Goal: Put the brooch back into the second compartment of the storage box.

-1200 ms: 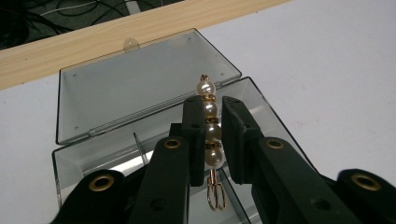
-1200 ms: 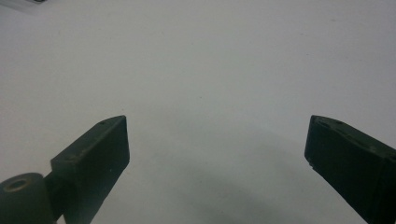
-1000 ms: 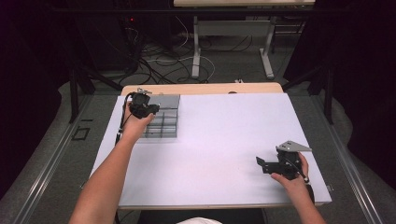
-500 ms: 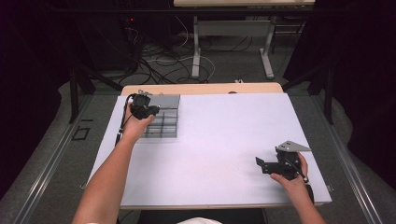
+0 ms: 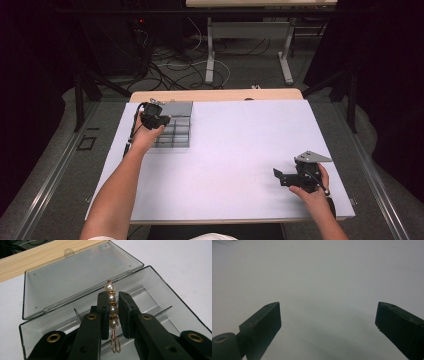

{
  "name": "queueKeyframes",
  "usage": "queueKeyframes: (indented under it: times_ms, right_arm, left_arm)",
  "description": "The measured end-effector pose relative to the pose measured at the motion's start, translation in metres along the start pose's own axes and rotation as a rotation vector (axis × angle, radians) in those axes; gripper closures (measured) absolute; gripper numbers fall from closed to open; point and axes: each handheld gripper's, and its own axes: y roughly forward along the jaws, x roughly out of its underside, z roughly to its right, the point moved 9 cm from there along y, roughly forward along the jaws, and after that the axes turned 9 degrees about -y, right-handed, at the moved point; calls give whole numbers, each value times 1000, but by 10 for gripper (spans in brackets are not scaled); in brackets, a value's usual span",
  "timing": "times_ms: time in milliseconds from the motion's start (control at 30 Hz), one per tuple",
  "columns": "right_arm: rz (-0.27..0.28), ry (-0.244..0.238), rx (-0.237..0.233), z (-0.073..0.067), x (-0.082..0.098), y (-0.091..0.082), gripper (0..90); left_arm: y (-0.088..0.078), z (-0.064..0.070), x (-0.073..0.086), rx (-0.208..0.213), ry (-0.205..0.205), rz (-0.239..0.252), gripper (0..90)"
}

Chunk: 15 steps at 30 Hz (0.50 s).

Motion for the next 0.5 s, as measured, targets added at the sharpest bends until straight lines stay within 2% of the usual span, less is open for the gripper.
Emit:
queueKeyframes:
  times_ms: [67, 100, 233, 433, 500]
  right_arm:
    - [0, 1, 1, 0, 0, 0, 62]
    - [0, 1, 1, 0, 0, 0, 62]
    - [0, -2, 2, 0, 0, 0, 62]
    - [0, -1, 2, 0, 0, 0, 62]
    - [-1, -8, 0, 0, 1, 0, 62]
  left_arm:
    - [2, -1, 0, -12, 5, 9, 800]
    - [4, -1, -1, -5, 9, 15, 800]
    - [6, -1, 2, -25, 33, -3, 800]
    - [10, -1, 5, -60, 78, -12, 800]
    - [11, -2, 5, -71, 82, -8, 800]
